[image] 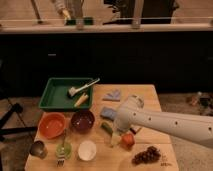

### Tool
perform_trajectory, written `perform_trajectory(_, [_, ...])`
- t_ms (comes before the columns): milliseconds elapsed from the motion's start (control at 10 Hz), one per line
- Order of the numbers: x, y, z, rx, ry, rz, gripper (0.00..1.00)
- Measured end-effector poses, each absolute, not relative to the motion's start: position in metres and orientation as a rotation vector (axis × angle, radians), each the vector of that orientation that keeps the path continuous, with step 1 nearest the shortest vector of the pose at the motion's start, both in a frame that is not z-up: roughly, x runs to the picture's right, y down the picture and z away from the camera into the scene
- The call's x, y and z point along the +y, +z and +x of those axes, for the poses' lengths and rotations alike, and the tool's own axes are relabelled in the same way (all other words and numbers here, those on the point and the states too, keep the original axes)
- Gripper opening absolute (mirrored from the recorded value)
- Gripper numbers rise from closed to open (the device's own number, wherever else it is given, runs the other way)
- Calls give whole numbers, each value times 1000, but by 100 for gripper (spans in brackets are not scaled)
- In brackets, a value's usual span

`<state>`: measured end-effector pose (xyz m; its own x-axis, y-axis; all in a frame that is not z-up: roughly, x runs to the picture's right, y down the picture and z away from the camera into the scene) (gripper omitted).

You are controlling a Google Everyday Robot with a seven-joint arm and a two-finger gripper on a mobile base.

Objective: Place pepper in purple bowl

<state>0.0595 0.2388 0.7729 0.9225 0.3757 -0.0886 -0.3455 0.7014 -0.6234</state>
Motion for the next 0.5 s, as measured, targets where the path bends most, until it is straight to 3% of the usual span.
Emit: perform_trajectory(500, [252,793,52,-3,444,-704,80])
